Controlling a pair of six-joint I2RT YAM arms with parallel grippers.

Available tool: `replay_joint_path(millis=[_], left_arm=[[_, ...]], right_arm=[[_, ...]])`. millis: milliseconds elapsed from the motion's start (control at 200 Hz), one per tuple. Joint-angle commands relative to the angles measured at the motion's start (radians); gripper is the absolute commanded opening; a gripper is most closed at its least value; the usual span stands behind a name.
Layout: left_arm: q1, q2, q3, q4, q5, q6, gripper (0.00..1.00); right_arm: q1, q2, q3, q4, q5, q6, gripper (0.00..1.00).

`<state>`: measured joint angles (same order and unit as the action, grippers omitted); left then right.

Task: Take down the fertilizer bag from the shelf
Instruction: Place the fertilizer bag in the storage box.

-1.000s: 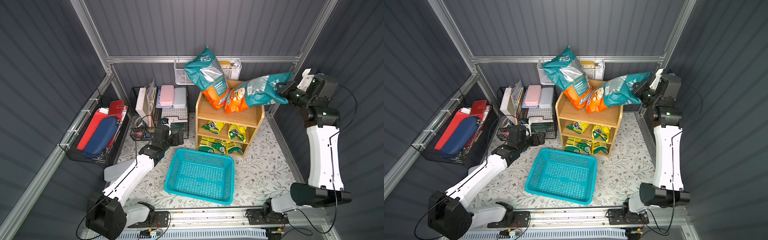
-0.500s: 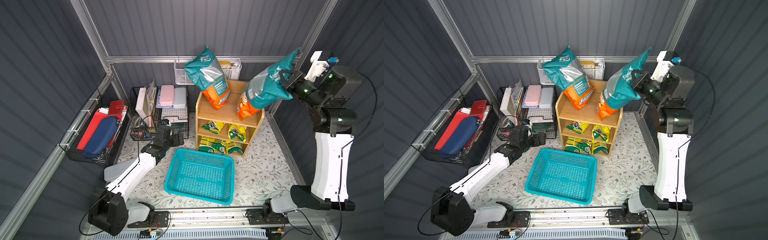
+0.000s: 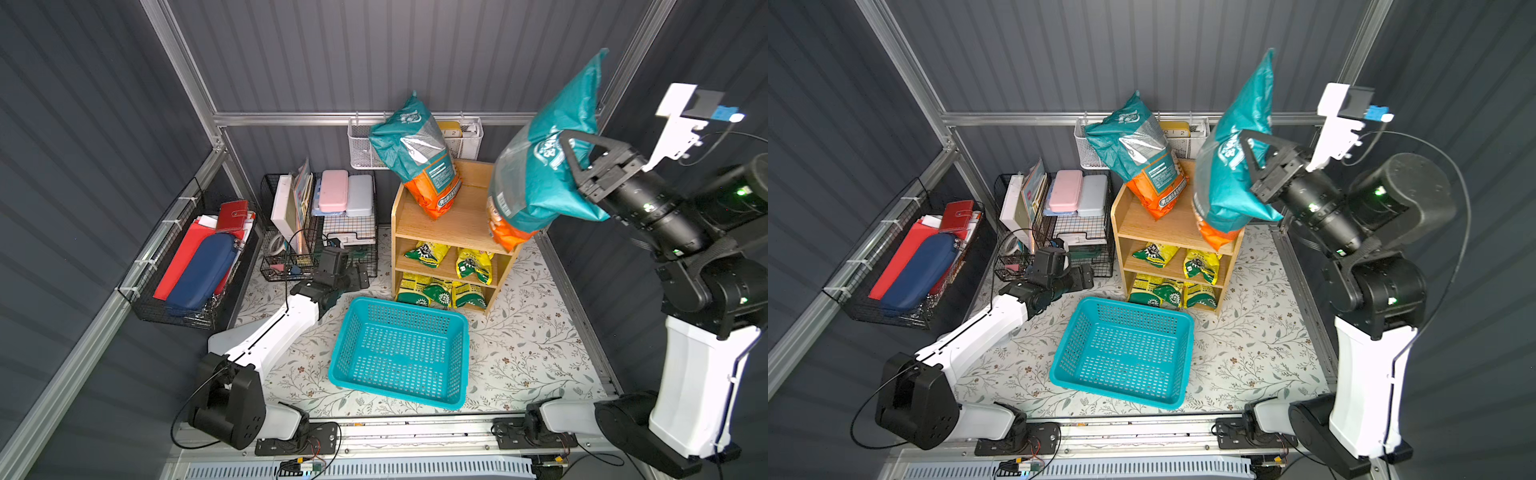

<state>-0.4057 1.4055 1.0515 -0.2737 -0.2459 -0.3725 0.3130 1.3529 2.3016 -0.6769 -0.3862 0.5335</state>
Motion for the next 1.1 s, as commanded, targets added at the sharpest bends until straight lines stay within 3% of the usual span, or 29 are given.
replay_joint_path(millis=[0,230,395,565,775,946,1096], left_arm=[[0.003,-0.013,0.025,-0.059,-0.112,0.016,0.99],[0.003,-0.073,-0.015,-0.055,-0.294,0.066,0.99],[0.004,-0.116,-0.057,-0.056,-0.414,0.059,0.99],[0.004,-0.14,-0.092,-0.069,-0.378,0.024,0.99],[0.003,-0.121,-0.108,-0.065,-0.354,-0.006,0.99],[0.004,-0.098,-0.091,-0.064,-0.334,-0.019,0.99],[0.003,-0.088,-0.084,-0.08,-0.314,-0.039,0.99]], right_arm=[[0.145,0.03,-0.032,0.112,0.047,-0.116,0.0],[0.431,0.028,-0.169,0.127,0.281,-0.262,0.0],[0.493,-0.003,-0.461,0.272,0.399,-0.187,0.0],[0.543,-0.032,-0.61,0.278,0.556,-0.155,0.0],[0.609,-0.17,-0.806,0.317,0.739,-0.085,0.0],[0.62,-0.214,-0.924,0.359,0.709,0.041,0.0],[0.67,-0.197,-0.878,0.317,0.729,0.042,0.0]])
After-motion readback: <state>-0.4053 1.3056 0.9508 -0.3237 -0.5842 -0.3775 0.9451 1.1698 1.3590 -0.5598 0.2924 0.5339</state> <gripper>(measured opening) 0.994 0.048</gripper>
